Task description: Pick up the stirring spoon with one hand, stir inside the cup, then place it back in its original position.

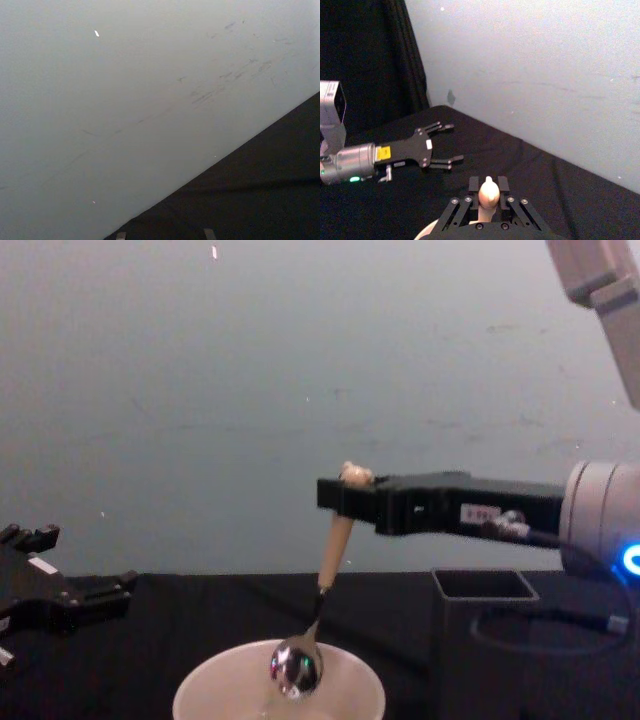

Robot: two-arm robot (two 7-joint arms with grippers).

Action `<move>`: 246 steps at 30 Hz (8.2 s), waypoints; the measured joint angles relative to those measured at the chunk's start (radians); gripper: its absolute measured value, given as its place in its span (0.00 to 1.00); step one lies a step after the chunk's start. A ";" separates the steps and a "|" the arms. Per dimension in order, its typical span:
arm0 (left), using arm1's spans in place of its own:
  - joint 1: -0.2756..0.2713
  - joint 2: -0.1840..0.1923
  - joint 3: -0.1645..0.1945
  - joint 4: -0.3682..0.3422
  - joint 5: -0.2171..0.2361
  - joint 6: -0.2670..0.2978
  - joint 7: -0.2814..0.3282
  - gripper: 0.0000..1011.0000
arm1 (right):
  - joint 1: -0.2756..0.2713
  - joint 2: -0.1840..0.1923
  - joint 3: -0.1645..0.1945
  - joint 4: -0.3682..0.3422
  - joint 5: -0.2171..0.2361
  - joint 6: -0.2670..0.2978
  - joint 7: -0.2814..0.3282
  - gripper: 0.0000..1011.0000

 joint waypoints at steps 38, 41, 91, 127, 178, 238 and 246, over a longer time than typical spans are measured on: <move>0.000 0.000 0.000 0.000 0.000 0.000 0.000 0.99 | -0.074 0.137 0.163 -0.170 0.217 0.000 -0.080 0.21; 0.000 0.000 0.000 0.000 0.000 0.000 0.000 0.99 | -0.079 0.146 0.170 -0.174 0.228 -0.003 -0.084 0.21; 0.000 0.000 0.000 0.000 0.000 0.000 0.000 0.99 | -0.092 0.191 0.136 -0.074 0.136 -0.047 -0.093 0.21; 0.000 0.000 0.000 0.000 0.000 0.000 0.000 0.99 | -0.079 0.117 0.119 0.020 0.029 0.014 -0.072 0.21; 0.000 0.000 0.000 0.000 0.000 0.000 0.000 0.99 | -0.076 0.101 0.113 0.039 -0.011 0.038 -0.072 0.32; 0.000 0.000 0.000 0.000 0.000 0.000 0.000 0.99 | -0.121 -0.050 0.266 0.135 -0.162 -0.198 -0.323 0.99; 0.000 0.000 0.000 0.000 0.000 0.000 0.000 0.99 | -0.142 -0.054 0.259 0.184 -0.215 -0.188 -0.335 0.99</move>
